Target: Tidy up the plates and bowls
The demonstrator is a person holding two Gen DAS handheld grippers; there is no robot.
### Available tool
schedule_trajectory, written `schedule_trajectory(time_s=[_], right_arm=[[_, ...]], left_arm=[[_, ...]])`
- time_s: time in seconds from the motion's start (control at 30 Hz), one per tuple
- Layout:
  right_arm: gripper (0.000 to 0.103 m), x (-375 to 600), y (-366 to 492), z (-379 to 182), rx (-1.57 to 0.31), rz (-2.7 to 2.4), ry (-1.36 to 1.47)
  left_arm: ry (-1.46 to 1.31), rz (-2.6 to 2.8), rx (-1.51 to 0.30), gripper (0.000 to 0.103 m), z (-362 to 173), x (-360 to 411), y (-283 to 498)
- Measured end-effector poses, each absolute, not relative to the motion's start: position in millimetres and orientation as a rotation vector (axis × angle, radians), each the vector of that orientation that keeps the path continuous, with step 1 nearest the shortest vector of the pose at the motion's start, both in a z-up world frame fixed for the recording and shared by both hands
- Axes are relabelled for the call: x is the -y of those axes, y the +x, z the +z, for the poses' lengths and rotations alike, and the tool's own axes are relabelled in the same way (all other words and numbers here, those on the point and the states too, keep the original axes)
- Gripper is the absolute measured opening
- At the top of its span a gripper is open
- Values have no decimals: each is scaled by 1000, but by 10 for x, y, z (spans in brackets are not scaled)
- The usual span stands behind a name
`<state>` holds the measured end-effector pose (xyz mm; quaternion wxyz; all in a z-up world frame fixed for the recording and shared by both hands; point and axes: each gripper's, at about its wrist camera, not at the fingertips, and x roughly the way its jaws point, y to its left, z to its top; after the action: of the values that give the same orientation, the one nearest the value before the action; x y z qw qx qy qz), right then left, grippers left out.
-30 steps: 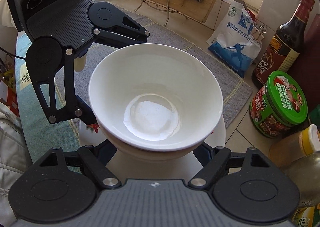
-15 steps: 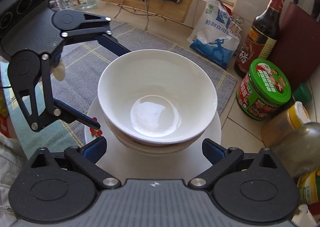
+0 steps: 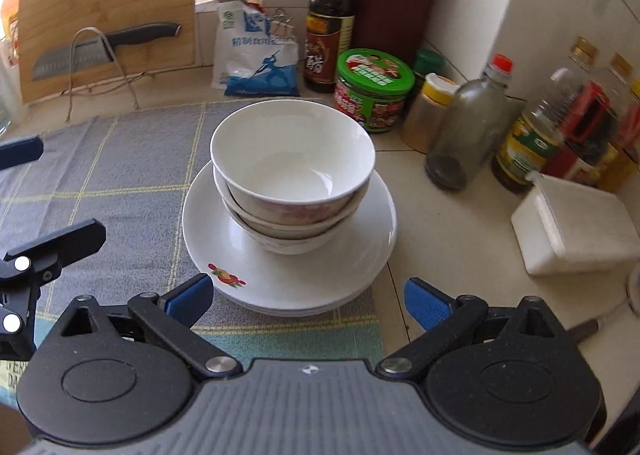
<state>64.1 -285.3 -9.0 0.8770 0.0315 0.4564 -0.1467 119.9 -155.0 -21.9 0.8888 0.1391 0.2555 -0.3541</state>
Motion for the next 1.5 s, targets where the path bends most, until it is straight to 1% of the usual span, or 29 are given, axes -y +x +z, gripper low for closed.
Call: schedule_trajectory(time_s=[0.2, 0.5, 1.5], right_arm=[[103, 2619, 295, 133, -863, -458, 170], [103, 2425, 97, 347, -778, -511, 183], [103, 2423, 101, 387, -753, -509, 191]], left_arm=[[286, -619, -620, 102, -63, 1441, 1083], [274, -579, -624, 102, 98, 1380, 1024], [266, -538, -636, 102, 124, 1414, 1071]])
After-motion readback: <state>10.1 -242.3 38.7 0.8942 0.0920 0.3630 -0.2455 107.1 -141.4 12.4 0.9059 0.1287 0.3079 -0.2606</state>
